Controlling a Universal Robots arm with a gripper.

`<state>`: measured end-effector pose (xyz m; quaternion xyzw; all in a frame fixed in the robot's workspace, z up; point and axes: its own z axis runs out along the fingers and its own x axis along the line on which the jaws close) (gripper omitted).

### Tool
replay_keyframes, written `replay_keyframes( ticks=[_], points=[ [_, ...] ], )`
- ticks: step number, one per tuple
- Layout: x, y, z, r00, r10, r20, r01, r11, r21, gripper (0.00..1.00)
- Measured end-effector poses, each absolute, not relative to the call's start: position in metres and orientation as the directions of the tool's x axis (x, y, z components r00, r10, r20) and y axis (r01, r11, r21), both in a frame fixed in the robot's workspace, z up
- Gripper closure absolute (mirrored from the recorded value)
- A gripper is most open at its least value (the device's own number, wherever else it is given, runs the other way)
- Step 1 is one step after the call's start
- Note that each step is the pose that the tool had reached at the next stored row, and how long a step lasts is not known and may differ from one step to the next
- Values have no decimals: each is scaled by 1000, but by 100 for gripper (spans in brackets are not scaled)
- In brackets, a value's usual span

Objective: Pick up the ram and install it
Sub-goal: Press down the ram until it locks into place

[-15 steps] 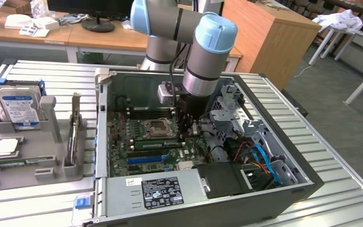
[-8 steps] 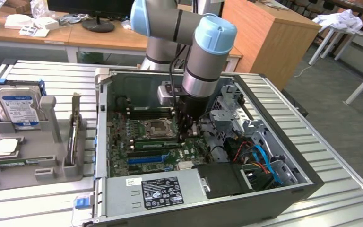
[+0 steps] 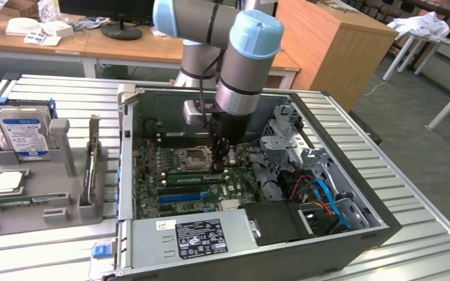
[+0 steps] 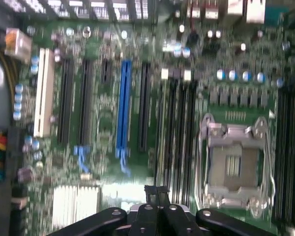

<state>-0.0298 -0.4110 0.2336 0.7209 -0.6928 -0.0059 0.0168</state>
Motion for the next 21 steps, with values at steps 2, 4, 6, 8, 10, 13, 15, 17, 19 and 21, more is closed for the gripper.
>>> replay_keyframes(
  ticks=[2, 4, 6, 8, 10, 13, 15, 17, 19, 21],
  points=[
    [-39, -411, 234, 40, -999, 17, -999, -40, 33, 90],
    [-48, -411, 234, 40, -999, 18, -999, -40, 33, 90],
    [-57, -411, 234, 40, -999, 20, -999, -39, 33, 90],
    [-66, -411, 234, 40, -999, 22, -999, -39, 33, 90],
    [-75, -411, 234, 40, -999, 24, -999, -39, 33, 90],
    [-89, -411, 234, 40, -999, 27, -999, -39, 33, 90],
    [-98, -411, 234, 40, -999, 29, -999, -39, 33, 90],
    [-107, -410, 234, 40, -999, 31, -999, -39, 33, 90],
    [-112, -410, 234, 40, -999, 32, -999, -39, 32, 90],
    [-112, -409, 233, 40, -999, 32, -999, -39, 31, 90]
  ],
)
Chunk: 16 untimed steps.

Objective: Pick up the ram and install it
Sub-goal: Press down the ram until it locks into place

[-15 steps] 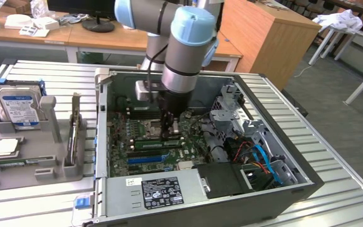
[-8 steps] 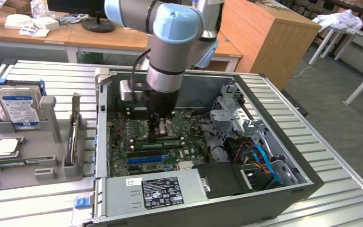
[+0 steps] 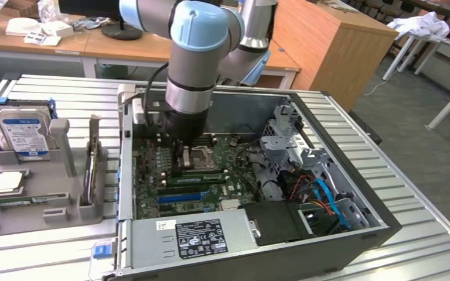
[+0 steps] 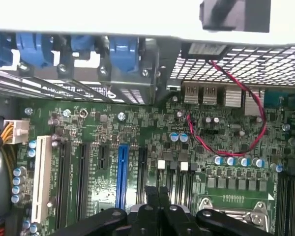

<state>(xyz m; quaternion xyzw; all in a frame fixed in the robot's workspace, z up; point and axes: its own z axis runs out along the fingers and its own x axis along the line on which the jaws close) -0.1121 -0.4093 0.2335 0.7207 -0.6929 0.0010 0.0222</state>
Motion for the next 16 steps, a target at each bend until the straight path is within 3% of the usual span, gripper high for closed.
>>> replay_keyframes(
  ticks=[8, 16],
  points=[
    [-114, -409, 221, 40, -998, 39, -999, -39, 29, 90],
    [-100, -409, 247, 39, -999, 38, -999, -38, 32, 90]
  ],
)
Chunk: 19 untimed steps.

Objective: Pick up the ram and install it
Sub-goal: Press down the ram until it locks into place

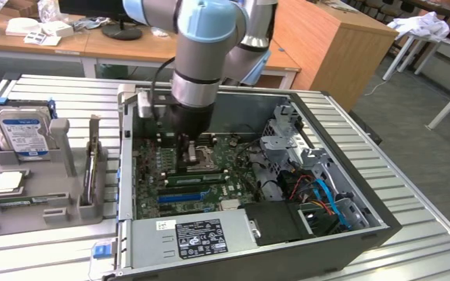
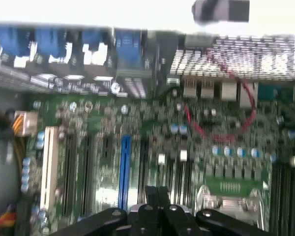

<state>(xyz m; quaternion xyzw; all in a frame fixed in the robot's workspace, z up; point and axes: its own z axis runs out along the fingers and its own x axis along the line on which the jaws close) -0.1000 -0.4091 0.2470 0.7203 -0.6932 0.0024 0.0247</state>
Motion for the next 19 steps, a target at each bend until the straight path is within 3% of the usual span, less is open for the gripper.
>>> replay_keyframes(
  ticks=[15, 19],
  points=[
    [-32, -409, 256, 39, -999, 37, -998, -38, 43, 90],
    [-22, -410, 273, 40, -999, 37, -998, -38, 46, 90]
  ],
)
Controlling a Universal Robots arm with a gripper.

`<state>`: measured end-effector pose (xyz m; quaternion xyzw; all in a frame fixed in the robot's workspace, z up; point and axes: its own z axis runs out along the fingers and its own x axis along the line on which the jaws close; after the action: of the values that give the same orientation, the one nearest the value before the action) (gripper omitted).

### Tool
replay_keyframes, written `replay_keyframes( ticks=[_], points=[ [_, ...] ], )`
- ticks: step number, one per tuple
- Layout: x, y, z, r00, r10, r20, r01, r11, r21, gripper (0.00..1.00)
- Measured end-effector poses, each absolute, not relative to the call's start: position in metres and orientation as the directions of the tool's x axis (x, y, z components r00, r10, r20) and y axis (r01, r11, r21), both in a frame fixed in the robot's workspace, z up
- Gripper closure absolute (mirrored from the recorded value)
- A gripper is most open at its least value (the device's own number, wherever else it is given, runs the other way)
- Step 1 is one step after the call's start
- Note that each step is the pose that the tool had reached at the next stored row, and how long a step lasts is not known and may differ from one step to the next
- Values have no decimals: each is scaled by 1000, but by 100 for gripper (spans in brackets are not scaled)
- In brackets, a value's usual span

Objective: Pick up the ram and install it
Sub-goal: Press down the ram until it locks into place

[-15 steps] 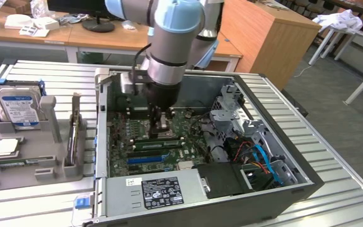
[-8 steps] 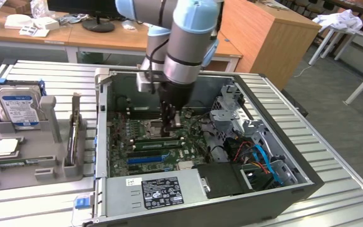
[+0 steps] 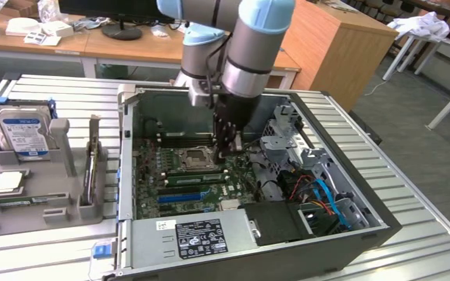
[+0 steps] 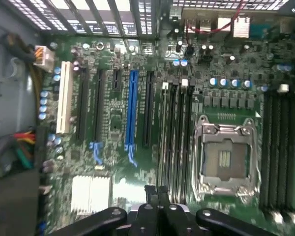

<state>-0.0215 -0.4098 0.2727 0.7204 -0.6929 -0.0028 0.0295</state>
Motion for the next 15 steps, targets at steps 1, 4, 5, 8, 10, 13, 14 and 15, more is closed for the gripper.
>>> replay_keyframes(
  ticks=[1, 4, 5, 8, 10, 13, 14, 15],
  points=[
    [-21, -410, 277, 40, -999, 37, -998, -38, 47, 90],
    [-21, -410, 291, 39, -999, 37, -998, -38, 47, 90],
    [-21, -410, 296, 39, -999, 37, -998, -38, 47, 90],
    [-21, -410, 309, 40, -999, 37, -998, -38, 47, 90],
    [-21, -410, 318, 40, -999, 37, -998, -38, 47, 90],
    [-20, -410, 332, 40, -999, 37, -998, -38, 47, 90],
    [-20, -410, 336, 40, -999, 37, -998, -38, 47, 90],
    [-20, -410, 341, 40, -999, 37, -998, -38, 47, 90]
  ],
)
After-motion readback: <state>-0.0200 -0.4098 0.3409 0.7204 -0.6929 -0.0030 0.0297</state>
